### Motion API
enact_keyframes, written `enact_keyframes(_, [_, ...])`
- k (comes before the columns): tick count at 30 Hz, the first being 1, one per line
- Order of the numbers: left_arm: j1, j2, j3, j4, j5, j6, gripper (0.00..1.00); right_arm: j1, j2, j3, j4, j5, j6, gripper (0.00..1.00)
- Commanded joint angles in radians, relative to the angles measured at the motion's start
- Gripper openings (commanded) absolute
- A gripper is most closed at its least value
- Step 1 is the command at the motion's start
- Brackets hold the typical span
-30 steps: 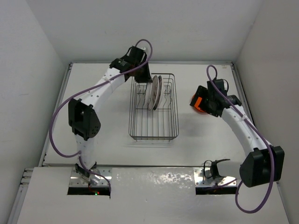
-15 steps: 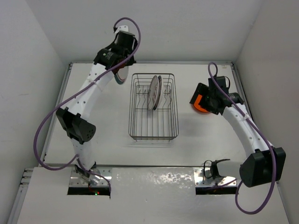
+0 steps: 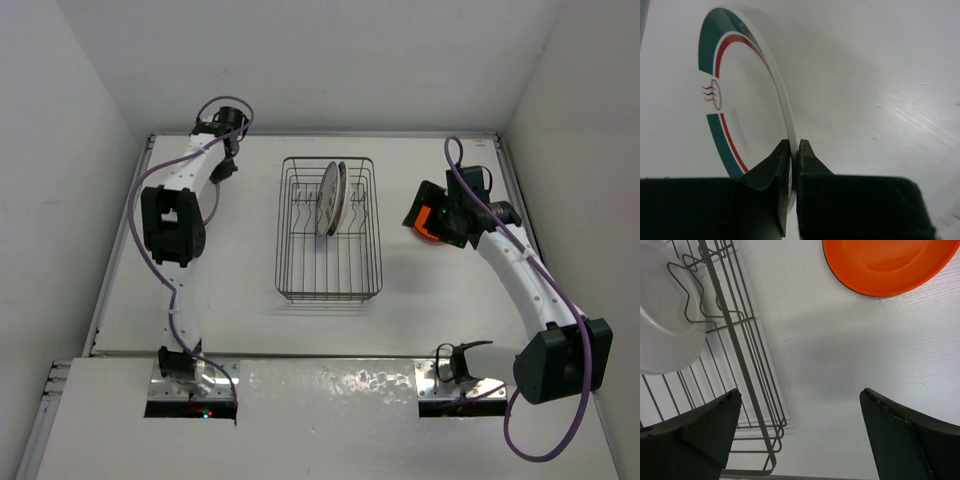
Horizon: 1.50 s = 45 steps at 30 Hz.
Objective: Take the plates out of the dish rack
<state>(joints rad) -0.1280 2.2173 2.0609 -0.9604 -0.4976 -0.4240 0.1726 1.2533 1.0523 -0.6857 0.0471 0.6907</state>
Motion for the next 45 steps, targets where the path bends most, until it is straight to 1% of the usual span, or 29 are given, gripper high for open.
enact_keyframes(1, [0.016, -0.005, 0.012, 0.000, 0.014, -0.027, 0.00, 0.004, -0.034, -0.020, 0.023, -0.027, -0.005, 0.99])
enact_keyframes(3, [0.021, 0.025, 0.008, -0.006, 0.017, -0.024, 0.07, 0.005, -0.037, -0.031, 0.020, -0.026, -0.008, 0.99])
enact_keyframes(4, [0.021, 0.030, 0.007, -0.011, 0.024, -0.022, 0.11, 0.005, -0.037, -0.032, 0.017, -0.024, -0.011, 0.99])
enact_keyframes(5, [0.021, 0.031, 0.005, -0.020, 0.033, -0.024, 0.21, 0.005, -0.040, -0.031, 0.015, -0.023, -0.013, 0.99])
enact_keyframes(6, [0.021, 0.024, 0.002, -0.021, 0.039, -0.030, 0.28, 0.004, -0.040, -0.031, 0.011, -0.020, -0.020, 0.99])
enact_keyframes(8, [0.019, 0.004, 0.001, -0.024, 0.060, -0.033, 0.54, 0.005, -0.041, -0.026, 0.005, -0.009, -0.023, 0.99])
enact_keyframes(9, [0.019, -0.030, 0.001, -0.024, 0.063, -0.041, 0.65, 0.004, -0.040, -0.025, 0.005, -0.007, -0.026, 0.99])
enact_keyframes(10, [0.019, -0.048, 0.004, -0.020, 0.083, -0.042, 0.79, 0.005, -0.040, -0.023, 0.005, -0.006, -0.026, 0.99])
enact_keyframes(12, [0.019, -0.097, 0.036, -0.015, 0.117, -0.042, 0.96, 0.004, -0.038, -0.018, 0.005, -0.007, -0.025, 0.99])
enact_keyframes(13, [0.018, -0.106, 0.056, -0.020, 0.163, -0.042, 1.00, 0.005, -0.037, -0.015, 0.005, -0.007, -0.025, 0.99])
enact_keyframes(15, [0.010, -0.146, 0.114, -0.028, 0.230, -0.035, 1.00, 0.004, -0.035, -0.008, 0.003, -0.004, -0.026, 0.99])
enact_keyframes(16, [-0.008, -0.165, 0.122, -0.017, 0.326, -0.033, 1.00, 0.005, -0.032, -0.005, 0.002, 0.000, -0.029, 0.99])
enact_keyframes(18, [-0.044, -0.229, 0.107, 0.041, 0.424, -0.041, 1.00, 0.005, -0.026, 0.000, -0.001, 0.013, -0.042, 0.99])
enact_keyframes(19, [-0.089, -0.246, 0.105, 0.070, 0.491, -0.045, 1.00, 0.004, -0.022, 0.005, -0.011, 0.023, -0.045, 0.99])
enact_keyframes(21, [-0.145, -0.283, 0.117, 0.081, 0.536, -0.081, 1.00, 0.005, -0.006, 0.014, -0.046, 0.056, -0.054, 0.99])
enact_keyframes(22, [-0.201, -0.292, 0.120, 0.094, 0.559, -0.094, 1.00, 0.004, -0.003, 0.021, -0.054, 0.063, -0.057, 0.99])
enact_keyframes(26, [-0.318, -0.334, 0.113, 0.124, 0.557, -0.165, 0.97, 0.004, -0.012, 0.018, -0.061, 0.085, -0.054, 0.99])
enact_keyframes(27, [-0.337, -0.335, 0.111, 0.132, 0.564, -0.165, 0.92, 0.005, -0.015, 0.017, -0.061, 0.086, -0.053, 0.99])
enact_keyframes(28, [-0.376, -0.334, 0.111, 0.138, 0.564, -0.162, 0.90, 0.004, -0.021, 0.014, -0.063, 0.086, -0.049, 0.99])
enact_keyframes(29, [-0.393, -0.326, 0.111, 0.138, 0.565, -0.148, 0.87, 0.004, -0.025, 0.012, -0.060, 0.085, -0.048, 0.99])
enact_keyframes(30, [-0.425, -0.318, 0.111, 0.131, 0.553, -0.139, 0.81, 0.004, -0.028, 0.012, -0.061, 0.083, -0.049, 0.99])
enact_keyframes(31, [-0.438, -0.305, 0.110, 0.102, 0.539, -0.134, 0.78, 0.004, -0.034, 0.011, -0.061, 0.082, -0.049, 0.99])
enact_keyframes(32, [-0.450, -0.303, 0.085, 0.097, 0.536, -0.124, 0.67, 0.005, -0.040, 0.011, -0.063, 0.082, -0.052, 0.99])
enact_keyframes(35, [-0.453, -0.311, 0.007, 0.129, 0.553, -0.125, 0.56, 0.004, -0.057, 0.006, -0.061, 0.076, -0.059, 0.99])
enact_keyframes(37, [-0.453, -0.318, -0.011, 0.135, 0.530, -0.116, 0.56, 0.004, -0.064, 0.002, -0.061, 0.074, -0.062, 0.99])
enact_keyframes(40, [-0.453, -0.314, -0.021, 0.124, 0.515, -0.095, 0.52, 0.005, -0.072, -0.003, -0.071, 0.069, -0.068, 0.99])
enact_keyframes(41, [-0.453, -0.311, -0.025, 0.124, 0.516, -0.088, 0.50, 0.004, -0.077, -0.008, -0.071, 0.071, -0.069, 0.99])
enact_keyframes(43, [-0.453, -0.297, -0.042, 0.130, 0.525, -0.079, 0.50, 0.005, -0.078, -0.008, -0.077, 0.071, -0.069, 0.99])
enact_keyframes(45, [-0.455, -0.289, -0.062, 0.169, 0.557, -0.064, 0.48, 0.004, -0.083, -0.006, -0.083, 0.071, -0.071, 0.99])
